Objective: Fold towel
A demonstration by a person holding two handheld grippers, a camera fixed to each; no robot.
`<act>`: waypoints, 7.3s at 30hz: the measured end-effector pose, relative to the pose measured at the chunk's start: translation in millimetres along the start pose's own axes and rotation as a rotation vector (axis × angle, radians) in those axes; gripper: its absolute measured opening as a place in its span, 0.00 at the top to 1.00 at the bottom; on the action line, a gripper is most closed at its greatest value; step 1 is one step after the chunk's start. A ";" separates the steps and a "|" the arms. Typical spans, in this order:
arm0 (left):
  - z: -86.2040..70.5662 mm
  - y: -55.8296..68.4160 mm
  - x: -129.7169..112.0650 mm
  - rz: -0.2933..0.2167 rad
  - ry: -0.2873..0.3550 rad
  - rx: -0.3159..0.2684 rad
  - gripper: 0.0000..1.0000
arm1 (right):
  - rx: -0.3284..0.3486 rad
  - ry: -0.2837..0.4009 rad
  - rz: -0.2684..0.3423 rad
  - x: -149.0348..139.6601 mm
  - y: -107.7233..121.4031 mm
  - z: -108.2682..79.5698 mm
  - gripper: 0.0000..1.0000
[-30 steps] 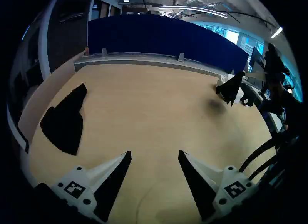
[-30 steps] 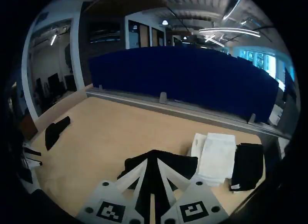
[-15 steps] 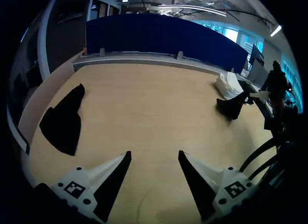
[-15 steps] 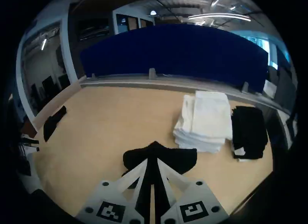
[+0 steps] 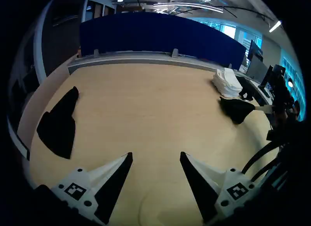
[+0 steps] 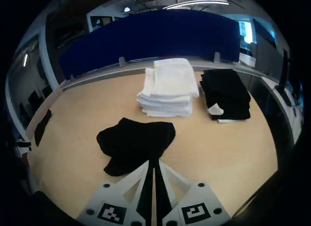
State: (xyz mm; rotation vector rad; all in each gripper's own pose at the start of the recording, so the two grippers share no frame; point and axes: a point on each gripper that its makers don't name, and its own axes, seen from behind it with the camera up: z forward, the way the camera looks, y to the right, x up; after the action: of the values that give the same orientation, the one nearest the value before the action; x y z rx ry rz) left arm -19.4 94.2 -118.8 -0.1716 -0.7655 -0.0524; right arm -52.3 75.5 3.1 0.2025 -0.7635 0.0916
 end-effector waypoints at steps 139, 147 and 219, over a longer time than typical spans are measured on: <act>-14.9 -19.1 -2.9 -0.015 0.007 0.026 0.10 | -0.127 -0.014 -0.075 10.1 -15.5 78.5 0.00; -18.2 -27.1 -2.3 -0.027 0.011 0.046 0.10 | -0.128 -0.075 -0.048 -11.1 -8.8 93.3 0.00; -39.4 -73.1 110.0 -0.048 0.492 0.068 0.10 | -0.138 0.665 -0.037 82.5 -125.0 -134.9 0.00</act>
State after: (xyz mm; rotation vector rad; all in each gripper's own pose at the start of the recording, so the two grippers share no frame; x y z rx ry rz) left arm 78.9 17.1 -60.5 -0.0698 -0.2796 -0.1095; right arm 117.8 -16.9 -53.2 0.0460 -0.1020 0.0651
